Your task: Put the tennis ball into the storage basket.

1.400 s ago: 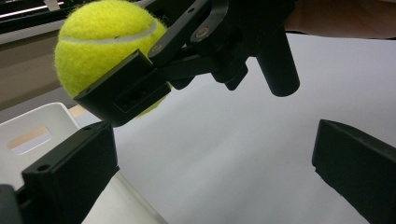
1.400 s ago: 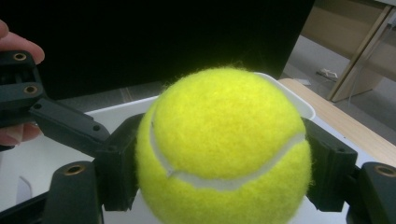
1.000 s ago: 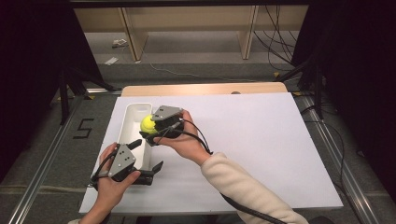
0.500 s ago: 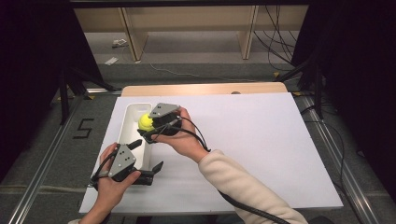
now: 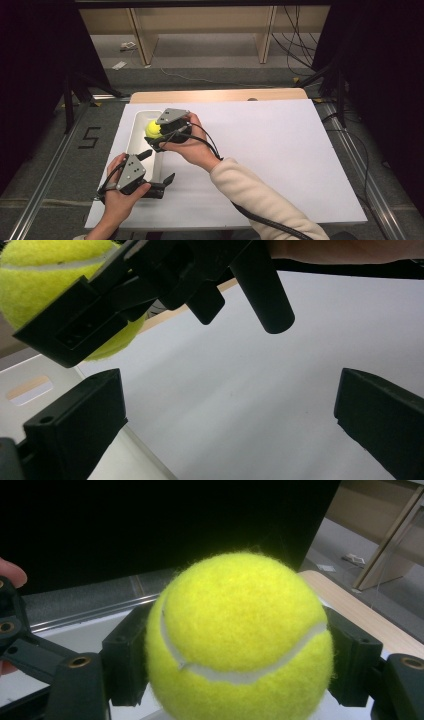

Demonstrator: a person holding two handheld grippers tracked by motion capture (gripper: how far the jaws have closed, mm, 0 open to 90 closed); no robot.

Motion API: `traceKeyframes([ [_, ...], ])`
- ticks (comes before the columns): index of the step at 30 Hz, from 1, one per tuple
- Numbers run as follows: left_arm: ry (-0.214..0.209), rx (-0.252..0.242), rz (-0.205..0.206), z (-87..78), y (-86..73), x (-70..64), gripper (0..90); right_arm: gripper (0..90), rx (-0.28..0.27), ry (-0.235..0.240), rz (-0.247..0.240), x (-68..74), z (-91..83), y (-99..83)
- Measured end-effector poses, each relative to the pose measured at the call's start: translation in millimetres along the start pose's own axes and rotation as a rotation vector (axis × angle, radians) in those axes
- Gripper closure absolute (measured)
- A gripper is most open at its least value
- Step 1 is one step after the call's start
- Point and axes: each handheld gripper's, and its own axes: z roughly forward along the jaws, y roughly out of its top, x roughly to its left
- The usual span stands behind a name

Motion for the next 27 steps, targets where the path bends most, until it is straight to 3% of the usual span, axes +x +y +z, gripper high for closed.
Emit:
traceKeyframes([
  [27,0.001,0.003,0.001,0.0,-0.2,-0.1,0.0,27.1,0.013,0.002,0.0,-1.6,10.4,6.2],
])
